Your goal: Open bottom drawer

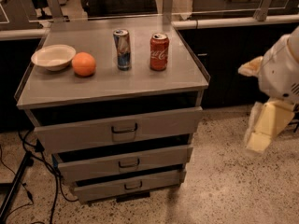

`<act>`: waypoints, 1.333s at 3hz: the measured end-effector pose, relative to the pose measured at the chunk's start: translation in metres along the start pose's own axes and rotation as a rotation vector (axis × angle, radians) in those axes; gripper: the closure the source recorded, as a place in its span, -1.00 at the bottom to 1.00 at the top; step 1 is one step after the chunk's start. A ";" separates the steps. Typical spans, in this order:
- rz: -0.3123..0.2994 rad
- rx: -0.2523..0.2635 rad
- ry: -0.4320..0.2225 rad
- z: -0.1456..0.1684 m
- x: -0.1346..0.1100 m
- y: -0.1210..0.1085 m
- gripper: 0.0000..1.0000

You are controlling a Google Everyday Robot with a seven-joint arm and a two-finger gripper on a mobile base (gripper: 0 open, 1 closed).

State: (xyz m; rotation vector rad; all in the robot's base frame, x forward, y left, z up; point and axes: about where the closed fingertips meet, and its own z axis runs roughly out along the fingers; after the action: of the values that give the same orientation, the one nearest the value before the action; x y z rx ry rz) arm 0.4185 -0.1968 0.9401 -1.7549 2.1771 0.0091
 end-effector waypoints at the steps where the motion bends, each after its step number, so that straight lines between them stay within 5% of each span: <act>1: 0.007 -0.061 -0.019 0.045 0.006 0.023 -1.00; 3: 0.033 -0.204 -0.021 0.137 0.014 0.062 -1.00; 4: 0.033 -0.204 -0.021 0.137 0.014 0.062 -1.00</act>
Offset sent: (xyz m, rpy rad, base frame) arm -0.0316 0.0297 -0.1616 0.0693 0.2237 0.0367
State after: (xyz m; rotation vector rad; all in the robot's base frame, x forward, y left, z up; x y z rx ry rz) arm 0.3929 -0.1659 0.7946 -1.8149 2.2578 0.2649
